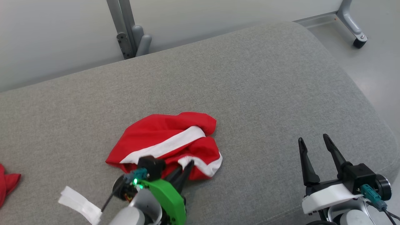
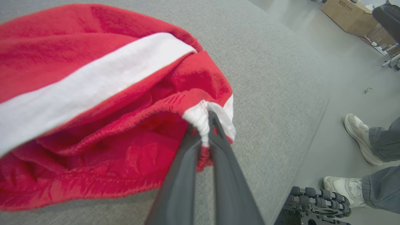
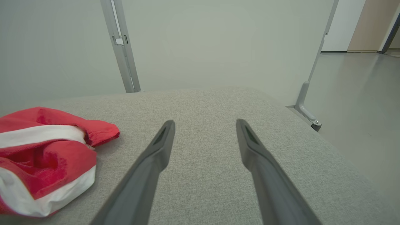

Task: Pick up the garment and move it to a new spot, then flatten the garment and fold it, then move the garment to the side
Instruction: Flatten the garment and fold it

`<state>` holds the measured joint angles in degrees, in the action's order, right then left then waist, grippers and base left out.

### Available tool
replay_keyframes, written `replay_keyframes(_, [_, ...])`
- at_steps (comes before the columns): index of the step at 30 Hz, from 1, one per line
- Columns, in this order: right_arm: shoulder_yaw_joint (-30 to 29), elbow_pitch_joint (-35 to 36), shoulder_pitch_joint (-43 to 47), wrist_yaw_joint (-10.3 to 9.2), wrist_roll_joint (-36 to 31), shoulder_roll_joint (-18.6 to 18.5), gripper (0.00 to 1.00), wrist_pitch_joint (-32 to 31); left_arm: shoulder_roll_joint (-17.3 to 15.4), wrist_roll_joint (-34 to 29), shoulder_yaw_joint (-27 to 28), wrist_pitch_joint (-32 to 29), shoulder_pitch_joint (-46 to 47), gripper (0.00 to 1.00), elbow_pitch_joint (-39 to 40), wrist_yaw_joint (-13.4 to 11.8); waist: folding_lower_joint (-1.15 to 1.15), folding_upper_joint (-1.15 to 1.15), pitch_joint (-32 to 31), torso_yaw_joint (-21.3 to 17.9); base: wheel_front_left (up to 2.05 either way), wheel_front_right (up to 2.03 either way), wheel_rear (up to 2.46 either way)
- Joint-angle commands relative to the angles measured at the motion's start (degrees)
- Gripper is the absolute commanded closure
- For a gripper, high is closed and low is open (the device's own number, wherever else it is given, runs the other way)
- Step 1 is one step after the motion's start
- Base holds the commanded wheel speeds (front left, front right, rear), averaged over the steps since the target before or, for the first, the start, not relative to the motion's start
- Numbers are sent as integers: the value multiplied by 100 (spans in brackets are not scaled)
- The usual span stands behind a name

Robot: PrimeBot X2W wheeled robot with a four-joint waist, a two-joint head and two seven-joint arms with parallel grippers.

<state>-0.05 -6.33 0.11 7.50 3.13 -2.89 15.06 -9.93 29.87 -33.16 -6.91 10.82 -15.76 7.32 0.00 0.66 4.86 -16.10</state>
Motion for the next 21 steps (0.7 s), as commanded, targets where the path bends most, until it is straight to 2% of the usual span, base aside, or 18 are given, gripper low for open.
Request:
replay_keyframes(1, [-2, -15, -56, -2, 50, -6, 0, 17, 36, 157, 79, 24, 207, 100, 219, 16, 0, -66, 2, 3, 0, 0, 0])
replay_keyframes(5, [44, -19, -110, -2, 140, -5, 0, 17, 142, 251, 222, -18, 779, 100, 955, 3, 0, -66, 43, -16, 0, 0, 0])
replay_keyframes(9, [125, -30, -174, -2, 208, -5, 0, 17, 203, 205, 364, -126, 1446, 100, 1236, -48, 0, -66, 109, -84, 0, 0, 0])
replay_keyframes(14, [178, -67, -239, -2, 281, -7, 0, 17, 445, 610, 547, -177, 2271, 100, 1188, -21, 0, -66, 170, -218, 0, 0, 0])
replay_keyframes(21, [192, -119, -260, -2, 329, -7, 0, 17, 479, 647, 676, 98, 3096, 100, 709, 4, 0, -66, 177, -377, 0, 0, 0])
